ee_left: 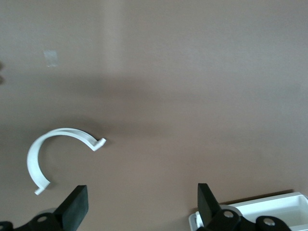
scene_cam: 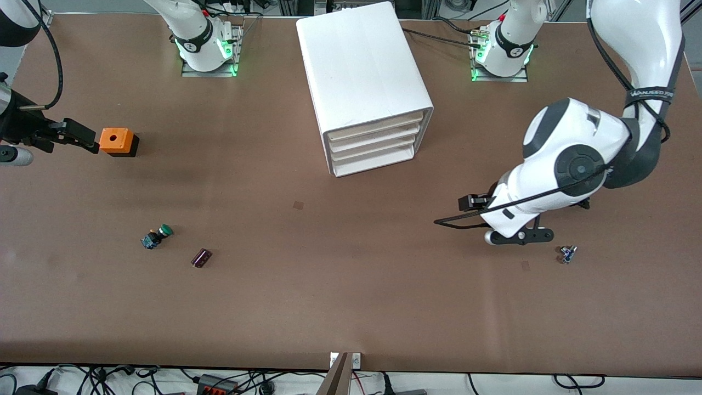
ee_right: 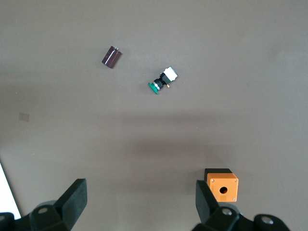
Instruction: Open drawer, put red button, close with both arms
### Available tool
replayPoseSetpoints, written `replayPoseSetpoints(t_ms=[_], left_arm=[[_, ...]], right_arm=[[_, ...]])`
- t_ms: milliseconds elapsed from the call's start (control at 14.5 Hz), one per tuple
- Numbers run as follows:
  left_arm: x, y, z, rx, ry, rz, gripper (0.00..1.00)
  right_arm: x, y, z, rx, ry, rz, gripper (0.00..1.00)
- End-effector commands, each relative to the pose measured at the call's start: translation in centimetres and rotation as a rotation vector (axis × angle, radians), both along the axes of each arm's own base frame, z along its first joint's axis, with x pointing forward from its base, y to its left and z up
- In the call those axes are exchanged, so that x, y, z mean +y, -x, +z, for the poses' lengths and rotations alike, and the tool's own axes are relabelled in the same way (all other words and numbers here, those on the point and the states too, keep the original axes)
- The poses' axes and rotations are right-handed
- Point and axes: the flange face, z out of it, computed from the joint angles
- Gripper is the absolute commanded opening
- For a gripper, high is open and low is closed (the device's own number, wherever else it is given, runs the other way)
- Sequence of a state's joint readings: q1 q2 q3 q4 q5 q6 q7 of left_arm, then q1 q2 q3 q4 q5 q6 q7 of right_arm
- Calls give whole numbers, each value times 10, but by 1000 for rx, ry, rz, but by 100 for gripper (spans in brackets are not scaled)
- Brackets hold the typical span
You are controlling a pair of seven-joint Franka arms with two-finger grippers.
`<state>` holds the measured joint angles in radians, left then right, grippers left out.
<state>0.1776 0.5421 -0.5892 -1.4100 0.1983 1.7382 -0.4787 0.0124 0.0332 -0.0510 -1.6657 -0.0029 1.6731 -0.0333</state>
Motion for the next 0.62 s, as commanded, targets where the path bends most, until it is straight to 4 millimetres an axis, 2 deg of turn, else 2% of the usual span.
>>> replayPoseSetpoints(t_ms=[0, 207, 553], left_arm=[[18, -7, 26, -40, -9, -40, 100], [29, -9, 29, -32, -10, -55, 100], [29, -9, 28, -31, -10, -56, 100]], right_arm=[[1, 3, 5, 1, 11, 25, 100], [-1, 2, 4, 2, 10, 22, 100], [-1, 2, 5, -1, 5, 15, 100]])
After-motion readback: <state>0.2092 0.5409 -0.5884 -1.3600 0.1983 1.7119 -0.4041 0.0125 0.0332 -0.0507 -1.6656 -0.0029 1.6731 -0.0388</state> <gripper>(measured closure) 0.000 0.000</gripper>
